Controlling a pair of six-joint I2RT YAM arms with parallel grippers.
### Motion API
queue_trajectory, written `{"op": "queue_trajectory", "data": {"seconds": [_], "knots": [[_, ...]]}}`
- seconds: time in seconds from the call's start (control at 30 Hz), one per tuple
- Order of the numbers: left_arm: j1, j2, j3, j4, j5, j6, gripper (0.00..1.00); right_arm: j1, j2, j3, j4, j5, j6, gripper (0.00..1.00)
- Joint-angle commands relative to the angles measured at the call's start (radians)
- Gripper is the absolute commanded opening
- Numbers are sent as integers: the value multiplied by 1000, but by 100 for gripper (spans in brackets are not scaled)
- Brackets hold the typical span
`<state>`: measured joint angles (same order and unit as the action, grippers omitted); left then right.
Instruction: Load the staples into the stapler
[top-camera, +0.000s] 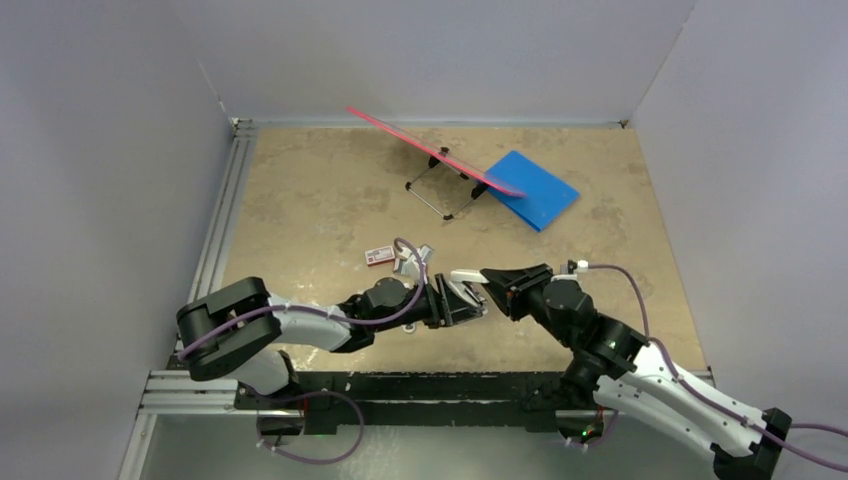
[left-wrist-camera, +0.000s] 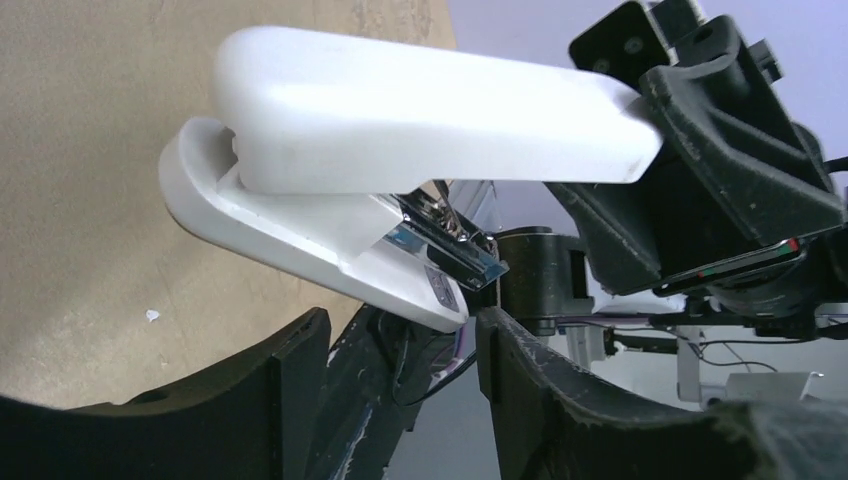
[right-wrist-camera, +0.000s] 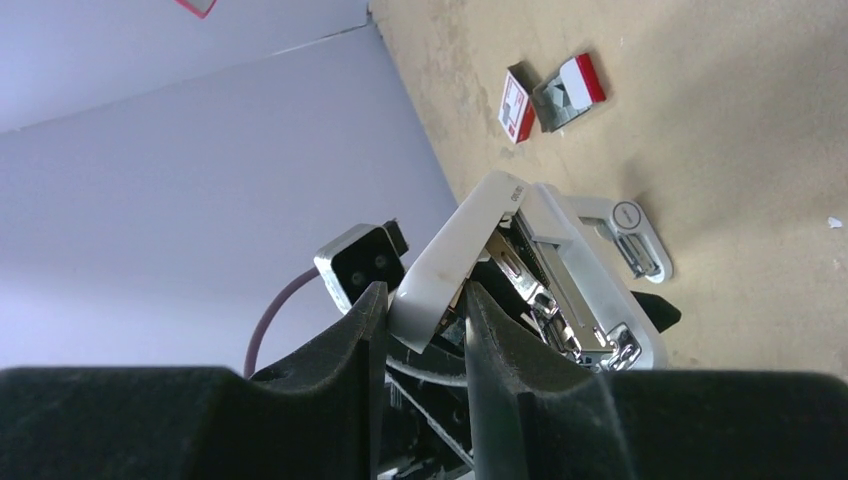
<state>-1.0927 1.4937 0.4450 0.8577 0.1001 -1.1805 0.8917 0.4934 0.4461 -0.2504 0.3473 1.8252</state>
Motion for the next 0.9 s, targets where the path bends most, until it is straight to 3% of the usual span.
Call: {"op": "queue_trajectory", "data": {"seconds": [0.0, 0.13, 0.23, 0.6, 0.87], "knots": [[24, 16, -27, 124, -32, -113, 54, 2, -36, -15, 90, -18, 59, 18], [40, 53, -57, 289, -39, -158, 59, 2, -50, -32, 101, -27, 67, 18], [40, 71, -37, 264, -29, -164, 58, 1, -54, -42, 113, -36, 75, 17], [37, 97, -56, 246, -50, -155, 18, 1, -65, -53, 160, -61, 105, 17], [31, 91, -53, 220, -61, -133, 21, 2, -73, -61, 180, -64, 121, 17]]}}
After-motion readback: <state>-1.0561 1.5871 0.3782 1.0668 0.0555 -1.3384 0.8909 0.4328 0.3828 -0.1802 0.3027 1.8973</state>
